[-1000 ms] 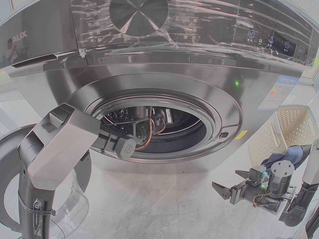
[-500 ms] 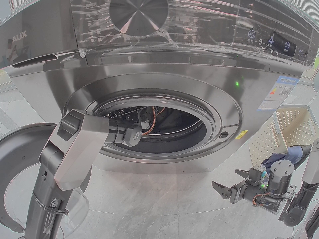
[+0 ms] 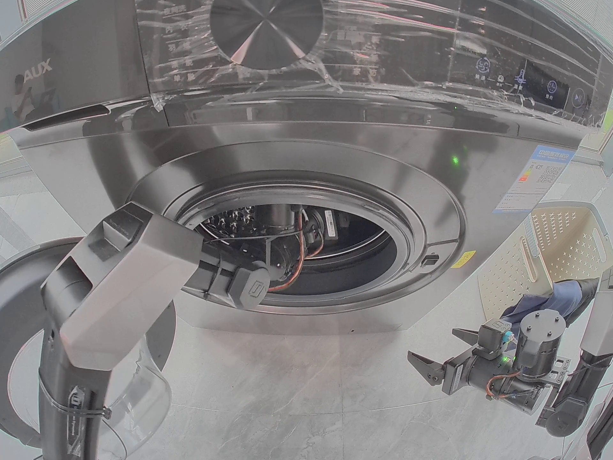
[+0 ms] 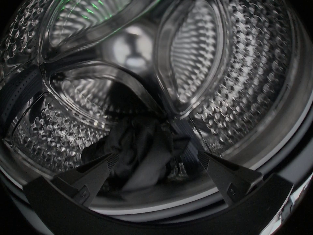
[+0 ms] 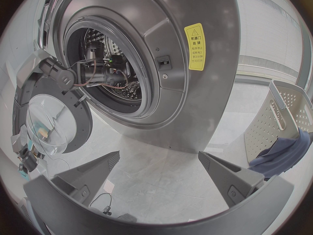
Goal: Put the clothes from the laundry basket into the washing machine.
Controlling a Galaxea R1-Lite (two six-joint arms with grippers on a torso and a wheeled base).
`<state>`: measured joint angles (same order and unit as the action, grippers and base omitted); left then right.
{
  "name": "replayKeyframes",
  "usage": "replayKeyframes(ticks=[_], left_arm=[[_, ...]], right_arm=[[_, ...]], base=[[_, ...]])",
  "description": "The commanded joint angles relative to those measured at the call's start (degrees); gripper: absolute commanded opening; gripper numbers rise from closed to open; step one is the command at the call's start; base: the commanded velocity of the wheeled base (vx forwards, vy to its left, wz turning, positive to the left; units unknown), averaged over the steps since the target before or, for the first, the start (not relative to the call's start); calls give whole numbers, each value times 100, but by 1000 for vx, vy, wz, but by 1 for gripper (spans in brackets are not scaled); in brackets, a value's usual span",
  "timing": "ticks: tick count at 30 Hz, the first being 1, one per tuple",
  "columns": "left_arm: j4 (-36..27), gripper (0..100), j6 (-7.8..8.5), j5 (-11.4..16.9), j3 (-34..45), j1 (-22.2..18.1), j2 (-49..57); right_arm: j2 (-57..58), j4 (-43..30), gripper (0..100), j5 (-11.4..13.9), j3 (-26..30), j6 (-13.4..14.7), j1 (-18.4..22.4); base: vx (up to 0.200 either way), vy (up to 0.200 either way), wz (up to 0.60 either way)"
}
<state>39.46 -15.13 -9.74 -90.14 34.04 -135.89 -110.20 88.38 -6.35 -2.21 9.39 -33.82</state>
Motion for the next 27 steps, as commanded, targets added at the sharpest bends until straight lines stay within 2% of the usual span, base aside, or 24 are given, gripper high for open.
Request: replayKeyframes(ticks=[1, 4, 5, 7, 9, 11, 12, 13, 14, 16, 19, 24, 25, 27], left_arm=[[501, 100, 344, 236, 2606, 639, 1935], [563, 100, 361, 297, 3617, 850, 2523], [571, 100, 361, 306, 3714, 877, 2576], [730, 100, 344, 429, 4514, 1026, 2998], [853, 100, 344, 622, 5287, 1105, 3508], [949, 100, 370, 965, 5999, 1105, 4097], [967, 100, 361, 1150, 6298, 1052, 4413], [967, 100, 361, 1229, 6403, 1035, 4536], [967, 100, 353, 1457, 6720, 938, 4976], [949, 100, 353, 1589, 6966, 727, 5318], [958, 100, 353, 1572, 7212, 648, 5582], [985, 100, 423, 1484, 7397, 683, 5591], [1011, 100, 528, 1326, 7405, 692, 5626], [1090, 100, 625, 1044, 7405, 675, 5714]], right_arm=[[60, 4, 100, -6, 203, -7, -55], [131, -5, 100, -6, 221, 11, -143], [139, -5, 100, -6, 221, 19, -160], [245, -5, 100, -24, 221, 37, -371], [359, -32, 100, -77, 221, 54, -565], [517, -84, 100, -226, 221, 213, -696], [693, -137, 100, -314, 221, 292, -696], [772, -163, 100, -323, 221, 301, -679], [1062, -286, 100, -349, 221, 257, -617], [1317, -462, 100, -349, 221, 221, -529], [1616, -752, 100, -349, 221, 90, -503], [2020, -990, 100, -411, 221, 142, -503], [2231, -1077, 100, -428, 221, 134, -450], [2512, -1209, 100, -428, 221, 81, -292]], base=[[0, 0, 0], [0, 0, 0], [0, 0, 0], [0, 0, 0], [0, 0, 0], [0, 0, 0], [0, 0, 0], [0, 0, 0], [0, 0, 0], [0, 0, 0], [0, 0, 0], [0, 0, 0], [-200, 0, 0], [-200, 0, 0]])
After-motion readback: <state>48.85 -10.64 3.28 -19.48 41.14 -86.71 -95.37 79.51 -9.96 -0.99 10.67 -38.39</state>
